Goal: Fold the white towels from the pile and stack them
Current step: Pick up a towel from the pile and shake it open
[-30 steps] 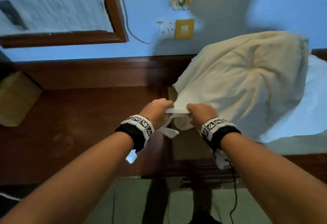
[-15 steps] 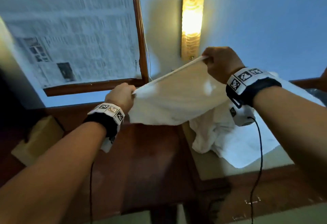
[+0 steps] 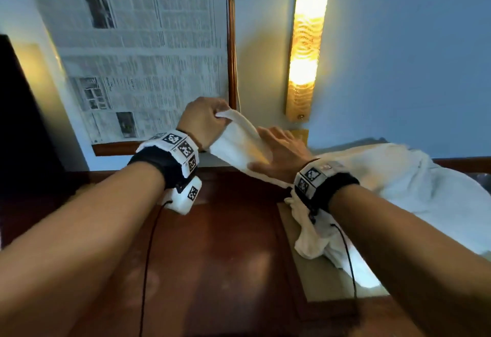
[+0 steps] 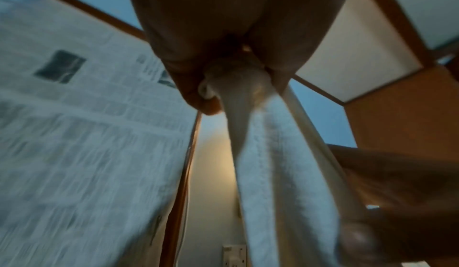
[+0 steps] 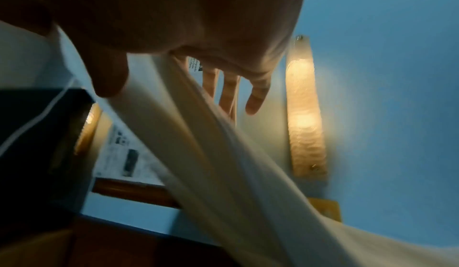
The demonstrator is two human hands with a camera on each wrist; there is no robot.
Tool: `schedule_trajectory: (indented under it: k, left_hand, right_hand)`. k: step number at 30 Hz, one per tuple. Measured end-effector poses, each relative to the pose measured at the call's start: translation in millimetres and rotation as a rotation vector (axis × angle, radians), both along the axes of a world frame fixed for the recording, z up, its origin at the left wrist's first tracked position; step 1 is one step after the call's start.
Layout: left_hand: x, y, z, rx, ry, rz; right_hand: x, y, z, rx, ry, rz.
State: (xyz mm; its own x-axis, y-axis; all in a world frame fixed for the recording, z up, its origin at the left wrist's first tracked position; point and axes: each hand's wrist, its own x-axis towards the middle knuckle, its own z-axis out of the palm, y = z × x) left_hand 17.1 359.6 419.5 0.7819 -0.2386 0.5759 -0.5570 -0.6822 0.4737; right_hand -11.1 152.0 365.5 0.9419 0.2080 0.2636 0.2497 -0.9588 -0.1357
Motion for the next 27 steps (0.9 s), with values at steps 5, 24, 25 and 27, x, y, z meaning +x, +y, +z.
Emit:
schedule_trajectory:
  k: [5, 24, 25, 27]
  left_hand:
    - [-5.6, -8.8, 5.4, 0.277, 0.029, -0.051]
    - [-1.1, -134.5, 27.9, -0.447, -0.017, -0.265]
    - [0.8, -133.8, 25.7, -0.443, -0.018, -0.260]
    - [1.8, -129.2, 22.1, -0.455, -0.014, -0.241]
  right_hand:
    - [12.7, -19.1, 15.9, 0.127, -0.043, 0.047]
    - [6.9, -238.4, 11.9, 0.368, -0.133, -0.140]
    - [3.5, -249.5, 0.3, 0.417, -0.115, -0.164]
    - [-1.8, -268.7, -19.7, 0.493, -0.106, -0.219]
